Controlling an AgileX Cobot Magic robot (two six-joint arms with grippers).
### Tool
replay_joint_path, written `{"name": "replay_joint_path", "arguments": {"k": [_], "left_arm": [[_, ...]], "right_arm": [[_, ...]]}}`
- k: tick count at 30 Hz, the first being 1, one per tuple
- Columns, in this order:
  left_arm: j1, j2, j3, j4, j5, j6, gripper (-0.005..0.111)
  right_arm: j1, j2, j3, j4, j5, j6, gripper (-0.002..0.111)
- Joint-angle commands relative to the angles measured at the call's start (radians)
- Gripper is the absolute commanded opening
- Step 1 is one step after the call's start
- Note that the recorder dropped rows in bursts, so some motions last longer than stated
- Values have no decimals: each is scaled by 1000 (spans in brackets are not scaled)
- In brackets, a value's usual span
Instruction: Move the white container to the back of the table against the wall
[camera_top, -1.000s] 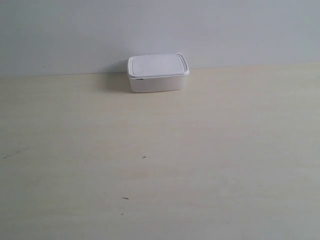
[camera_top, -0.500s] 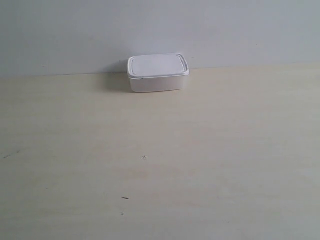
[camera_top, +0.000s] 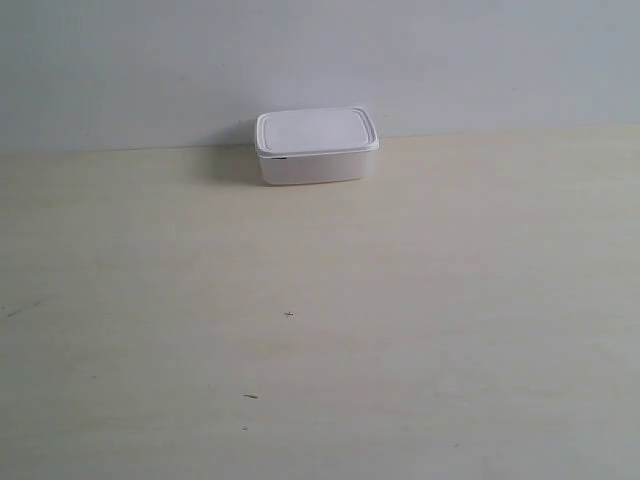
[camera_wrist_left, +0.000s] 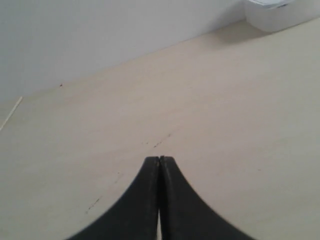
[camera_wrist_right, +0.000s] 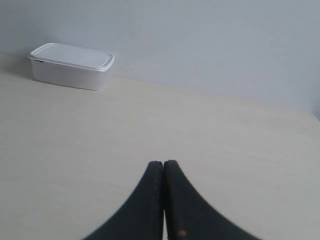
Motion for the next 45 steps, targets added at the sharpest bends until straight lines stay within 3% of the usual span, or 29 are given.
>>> {"name": "replay_joint_path", "arguments": {"k": [1, 6, 45], "left_arm": [[3, -6, 0, -23, -2, -96, 0], [3, -6, 0, -23, 2, -178, 0], [3, -6, 0, -12, -1, -195, 0]], "right_arm": [[-3, -5, 5, -4, 3, 129, 0], [-3, -5, 5, -4, 3, 262, 0], [-3, -5, 5, -8, 4, 257, 0]]}}
